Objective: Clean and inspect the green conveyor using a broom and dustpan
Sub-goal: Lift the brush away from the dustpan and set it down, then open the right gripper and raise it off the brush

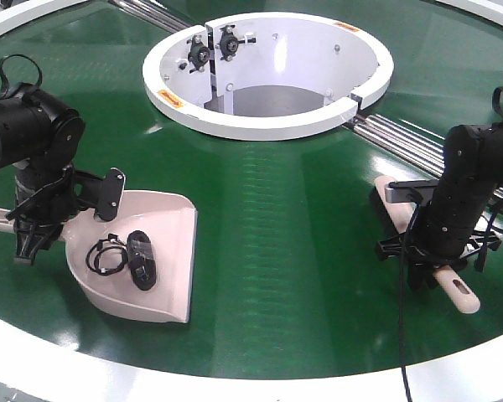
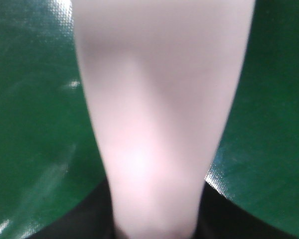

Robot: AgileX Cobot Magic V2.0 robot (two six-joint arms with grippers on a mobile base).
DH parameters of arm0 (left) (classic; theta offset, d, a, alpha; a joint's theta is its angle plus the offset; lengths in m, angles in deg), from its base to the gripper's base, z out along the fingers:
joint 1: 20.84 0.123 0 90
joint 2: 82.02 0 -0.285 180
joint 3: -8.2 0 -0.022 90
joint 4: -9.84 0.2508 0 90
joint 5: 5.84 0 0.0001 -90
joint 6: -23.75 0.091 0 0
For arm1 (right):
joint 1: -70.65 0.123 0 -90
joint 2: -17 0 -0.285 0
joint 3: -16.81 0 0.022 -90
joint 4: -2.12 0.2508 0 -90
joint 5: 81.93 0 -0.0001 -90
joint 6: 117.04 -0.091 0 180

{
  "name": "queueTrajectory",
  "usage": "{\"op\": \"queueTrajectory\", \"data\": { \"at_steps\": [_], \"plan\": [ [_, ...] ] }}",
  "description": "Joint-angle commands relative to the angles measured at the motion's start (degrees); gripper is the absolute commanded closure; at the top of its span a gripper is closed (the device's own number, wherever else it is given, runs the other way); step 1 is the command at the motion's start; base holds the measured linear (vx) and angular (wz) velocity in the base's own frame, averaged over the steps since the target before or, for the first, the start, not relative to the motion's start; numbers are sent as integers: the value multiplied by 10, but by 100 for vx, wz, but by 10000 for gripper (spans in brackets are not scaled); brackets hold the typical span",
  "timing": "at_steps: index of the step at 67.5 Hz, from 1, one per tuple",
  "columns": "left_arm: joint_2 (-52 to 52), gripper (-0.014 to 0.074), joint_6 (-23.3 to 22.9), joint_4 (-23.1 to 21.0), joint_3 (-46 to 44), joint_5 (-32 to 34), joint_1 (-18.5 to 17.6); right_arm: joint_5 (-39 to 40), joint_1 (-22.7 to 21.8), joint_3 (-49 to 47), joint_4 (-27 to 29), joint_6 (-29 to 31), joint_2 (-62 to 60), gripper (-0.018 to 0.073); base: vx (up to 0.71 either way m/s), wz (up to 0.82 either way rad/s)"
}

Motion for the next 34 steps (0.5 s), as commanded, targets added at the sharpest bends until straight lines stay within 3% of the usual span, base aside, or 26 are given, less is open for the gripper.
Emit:
{"op": "queueTrajectory", "data": {
  "at_steps": [1,20,34],
  "plan": [
    [27,603,2,9,-17,0,-2,-1,-3,-14,0,-1,-24,350,0,0],
    [27,603,2,-18,-17,-4,0,-4,-3,-14,0,-2,-24,41,0,0],
    [27,603,2,-17,-17,-4,0,-2,-3,-14,0,-2,-31,-42,0,0]
  ]
}}
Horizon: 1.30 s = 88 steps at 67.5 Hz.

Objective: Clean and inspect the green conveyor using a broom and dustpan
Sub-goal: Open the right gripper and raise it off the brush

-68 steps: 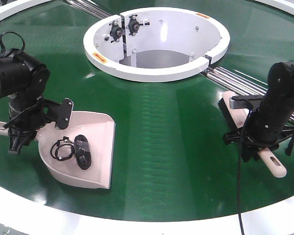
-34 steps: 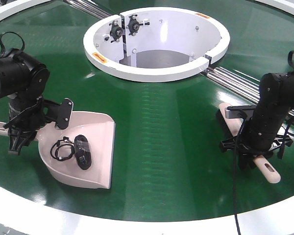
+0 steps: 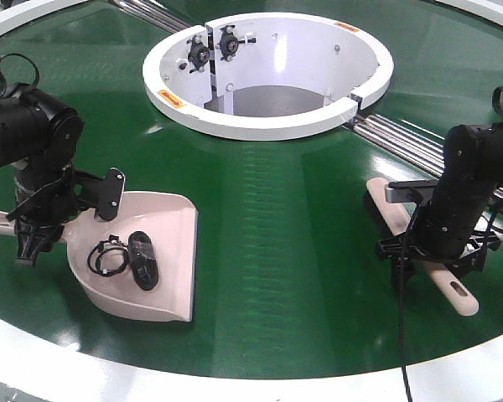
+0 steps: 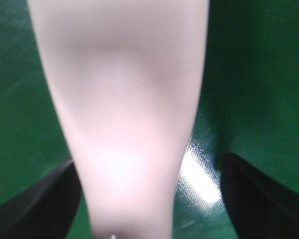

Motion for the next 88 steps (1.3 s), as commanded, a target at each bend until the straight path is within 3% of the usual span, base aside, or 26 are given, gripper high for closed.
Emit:
{"op": "queueTrajectory", "data": {
  "at_steps": [1,22,41,56,70,88],
  "plan": [
    [27,603,1,-1,-17,-2,-2,-1,-3,-14,0,-2,-33,-43,0,0],
    [27,603,1,-36,-17,-2,-2,1,-3,-14,0,-9,-75,-33,0,0],
    [27,596,0,-36,-17,-12,-2,23,-3,-14,-3,-10,-172,-33,0,0],
    [27,546,-30,-32,-17,-6,-2,56,-3,-14,-3,-10,-248,-33,0,0],
    [27,412,-33,-40,-17,-4,-2,57,-3,-14,-3,-2,-280,-33,0,0],
    [27,128,-84,-46,-17,2,-2,57,-3,-14,-2,1,-295,-33,0,0]
  ]
}}
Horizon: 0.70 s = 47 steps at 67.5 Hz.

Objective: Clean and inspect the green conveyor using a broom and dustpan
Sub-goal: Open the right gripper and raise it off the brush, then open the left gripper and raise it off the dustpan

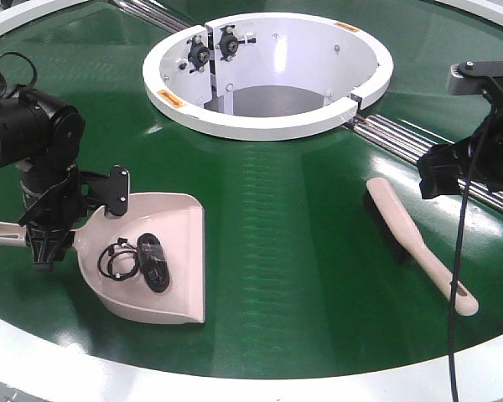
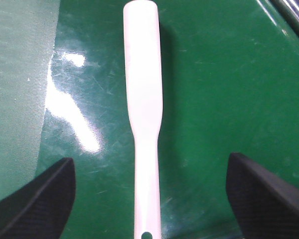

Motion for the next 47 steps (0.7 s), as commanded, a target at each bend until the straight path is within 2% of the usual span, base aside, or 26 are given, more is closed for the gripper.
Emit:
{"op": "queueTrajectory", "data": {
  "at_steps": [1,11,23,38,47],
  "plan": [
    [27,114,-32,2,-17,6,-2,22,-3,-15,-1,7,-26,-33,0,0],
    [28,16,-65,2,-17,8,-2,22,-3,-15,0,8,-33,-33,0,0],
    [54,6,-80,-3,-17,-6,-2,24,-3,-15,1,8,-54,-33,0,0],
    [120,6,-82,-72,-17,-24,-2,26,-3,-15,21,14,-94,-33,0,0],
    [175,6,-117,-92,-17,-24,-2,26,-3,-15,31,23,-131,-33,0,0]
  ]
}}
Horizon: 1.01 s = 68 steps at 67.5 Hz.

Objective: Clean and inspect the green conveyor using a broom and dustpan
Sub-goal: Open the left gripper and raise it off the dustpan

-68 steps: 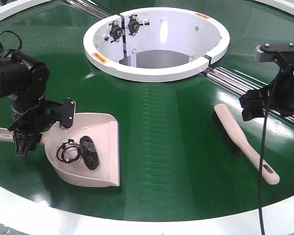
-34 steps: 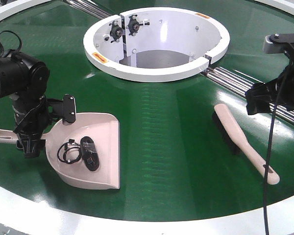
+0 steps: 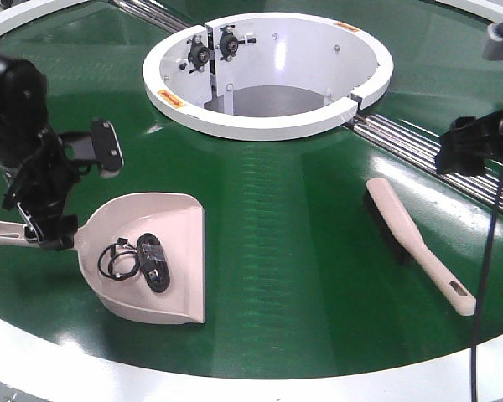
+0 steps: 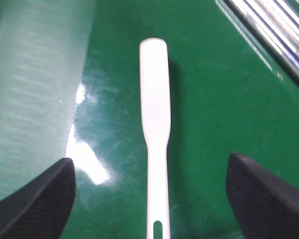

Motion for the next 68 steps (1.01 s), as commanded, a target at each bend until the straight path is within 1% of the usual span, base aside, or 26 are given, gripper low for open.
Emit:
{"op": "queueTrajectory", "data": {
  "at_steps": [1,6,13,20,24,29,32,35,38,41,46,52,55,61,64,68],
  "plan": [
    [72,6,-38,-16,-17,-15,-2,27,-3,-15,8,9,-43,-33,0,0],
    [106,6,-72,-25,-17,-15,-2,31,-3,-15,8,9,-71,-33,0,0],
    [154,6,-134,-30,-17,-14,-2,38,-3,-15,11,9,-113,-33,0,0],
    [192,6,-184,-46,-17,-5,-2,40,-3,-15,31,22,-154,-33,0,0],
    [206,6,-238,-60,-17,0,-2,35,-3,-15,42,38,-179,-33,0,0],
    [215,6,-288,-72,-17,-1,-2,41,-3,-5,52,49,-208,-33,0,0],
    [220,6,-305,-86,-15,-3,-2,60,-3,12,57,53,-228,-33,0,0],
    [230,6,-309,-111,-10,-4,-2,91,-3,47,58,55,-259,-33,0,0],
    [244,6,-303,-134,-1,1,-2,117,-3,81,57,56,-286,-33,0,0],
    [264,6,-287,-151,18,20,-2,152,-3,133,55,60,-314,-33,0,0],
    [309,10,-290,-157,68,90,-2,217,-3,205,54,77,-359,-33,0,0],
    [381,11,-331,-142,141,183,-2,278,-3,288,64,94,-416,-33,0,0],
    [421,11,-338,-141,193,235,-2,305,-3,319,70,94,-442,-33,0,0],
    [497,11,-338,-145,279,315,-2,344,-3,383,82,108,-501,-33,0,0],
    [543,11,-340,-145,340,374,-2,363,-3,412,83,116,-530,-33,0,0],
    [604,11,-356,-145,412,451,-2,393,-3,450,84,120,-569,-33,0,0]
  ]
}}
